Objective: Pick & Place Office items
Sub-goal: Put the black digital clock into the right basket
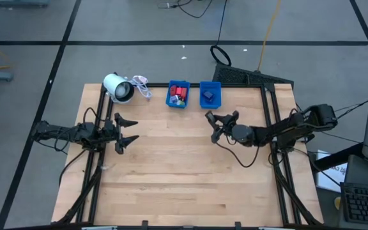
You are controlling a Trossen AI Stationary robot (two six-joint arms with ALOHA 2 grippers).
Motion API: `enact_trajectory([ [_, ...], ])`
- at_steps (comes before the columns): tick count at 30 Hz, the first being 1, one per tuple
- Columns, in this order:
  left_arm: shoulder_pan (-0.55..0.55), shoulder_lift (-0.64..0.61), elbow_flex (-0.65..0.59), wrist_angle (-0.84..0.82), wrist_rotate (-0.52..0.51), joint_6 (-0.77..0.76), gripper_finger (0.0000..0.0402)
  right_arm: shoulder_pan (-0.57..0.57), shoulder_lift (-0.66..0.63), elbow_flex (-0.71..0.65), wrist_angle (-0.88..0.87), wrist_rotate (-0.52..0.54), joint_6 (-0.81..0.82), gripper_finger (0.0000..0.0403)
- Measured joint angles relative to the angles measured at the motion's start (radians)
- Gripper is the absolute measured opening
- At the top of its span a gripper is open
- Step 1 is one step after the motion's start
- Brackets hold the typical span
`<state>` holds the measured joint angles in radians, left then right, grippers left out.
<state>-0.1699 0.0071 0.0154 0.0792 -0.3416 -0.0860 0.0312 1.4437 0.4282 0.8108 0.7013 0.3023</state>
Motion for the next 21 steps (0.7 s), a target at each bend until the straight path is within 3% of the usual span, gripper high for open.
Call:
enact_trajectory([
  [5, 0.0, 0.0, 0.0, 0.0, 0.0, 0.0, 0.0324, -0.04, 0.0, 0.0, 0.0, -0.005, -0.006, 0.0149],
  [21, 0.0, 0.0, 0.0, 0.0, 0.0, 0.0, 0.0324, -0.282, 0.0, 0.0, 0.002, -0.191, -0.019, 0.0149],
])
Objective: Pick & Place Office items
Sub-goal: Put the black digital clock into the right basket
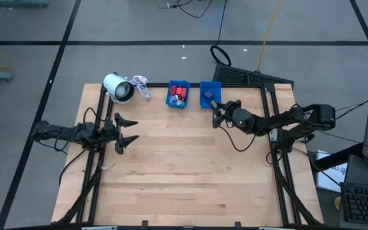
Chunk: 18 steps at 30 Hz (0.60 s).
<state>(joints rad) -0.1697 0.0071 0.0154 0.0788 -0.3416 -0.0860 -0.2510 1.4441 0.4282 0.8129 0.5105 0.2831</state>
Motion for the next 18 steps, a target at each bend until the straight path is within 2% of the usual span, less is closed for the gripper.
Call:
enact_trajectory([
  [6, 0.0, 0.0, 0.0, 0.0, 0.0, 0.0, 0.0324, -0.06, 0.0, 0.0, -0.002, -0.05, -0.007, 0.0149],
  [11, 0.0, 0.0, 0.0, 0.0, 0.0, 0.0, 0.0324, -0.121, 0.0, 0.036, -0.029, -0.134, -0.01, 0.0149],
  [14, 0.0, 0.0, 0.0, 0.0, 0.0, 0.0, 0.0324, -0.155, 0.0, 0.109, -0.163, -0.177, -0.015, 0.0154],
  [18, 0.0, 0.0, 0.0, 0.0, 0.0, 0.0, 0.0324, -0.195, 0.012, 0.225, -0.35, -0.176, -0.083, 0.0149],
])
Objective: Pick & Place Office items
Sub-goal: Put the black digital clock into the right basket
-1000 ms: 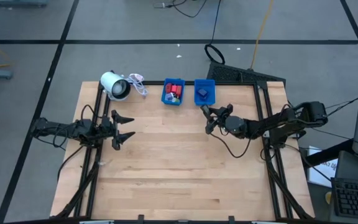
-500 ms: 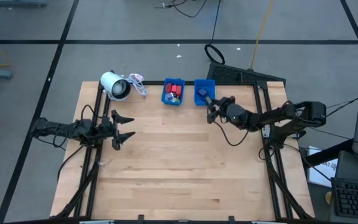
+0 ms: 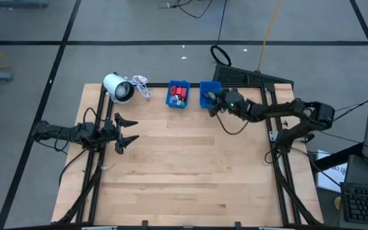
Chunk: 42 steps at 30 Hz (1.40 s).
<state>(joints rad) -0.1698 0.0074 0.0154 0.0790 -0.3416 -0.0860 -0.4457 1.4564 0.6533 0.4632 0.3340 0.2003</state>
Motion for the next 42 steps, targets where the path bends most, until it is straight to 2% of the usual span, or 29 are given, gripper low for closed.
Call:
enact_trajectory([
  [3, 0.0, 0.0, 0.0, 0.0, 0.0, 0.0, 0.0324, -0.041, 0.014, 0.043, -0.058, -0.024, -0.029, 0.0148],
  [10, 0.0, 0.0, 0.0, 0.0, 0.0, 0.0, 0.0324, -0.13, 0.089, 0.061, -0.056, -0.104, 0.021, 0.0148],
  [21, 0.0, 0.0, 0.0, 0.0, 0.0, 0.0, 0.0324, -0.129, 0.209, 0.061, -0.016, -0.102, 0.023, 0.0148],
  [32, 0.0, 0.0, 0.0, 0.0, 0.0, 0.0, 0.0324, -0.129, 0.223, 0.061, 0.002, -0.124, 0.023, 0.0155],
  [42, 0.0, 0.0, 0.0, 0.0, 0.0, 0.0, 0.0324, -0.128, 0.224, 0.06, 0.031, -0.132, 0.021, 0.0207],
])
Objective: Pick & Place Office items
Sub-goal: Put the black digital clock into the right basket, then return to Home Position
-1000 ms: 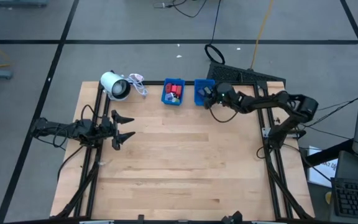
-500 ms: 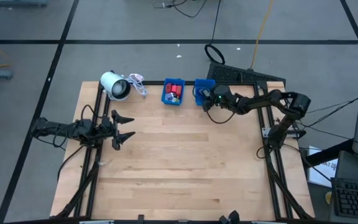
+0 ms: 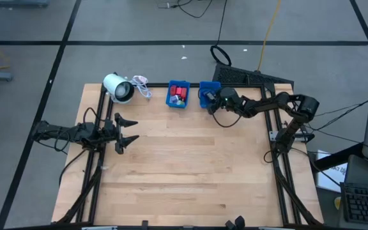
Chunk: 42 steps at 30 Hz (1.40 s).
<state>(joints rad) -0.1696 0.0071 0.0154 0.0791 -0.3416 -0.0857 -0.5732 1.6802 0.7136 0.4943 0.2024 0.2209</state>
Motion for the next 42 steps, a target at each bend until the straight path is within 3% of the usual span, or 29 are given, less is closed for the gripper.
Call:
enact_trajectory([
  [17, 0.0, 0.0, 0.0, 0.0, 0.0, 0.0, 0.0324, 0.006, -0.047, 0.0, -0.023, 0.002, -0.043, 0.0251],
  [24, 0.0, 0.0, 0.0, 0.0, 0.0, 0.0, 0.0324, 0.065, -0.19, 0.0, -0.036, 0.002, -0.087, 0.0251],
  [38, 0.0, 0.0, 0.0, 0.0, 0.0, 0.0, 0.0324, 0.326, -0.518, 0.0, -0.093, 0.001, -0.106, 0.0248],
  [42, 0.0, 0.0, 0.0, 0.0, 0.0, 0.0, 0.0324, 0.386, -0.632, 0.0, -0.193, 0.001, -0.078, 0.0248],
])
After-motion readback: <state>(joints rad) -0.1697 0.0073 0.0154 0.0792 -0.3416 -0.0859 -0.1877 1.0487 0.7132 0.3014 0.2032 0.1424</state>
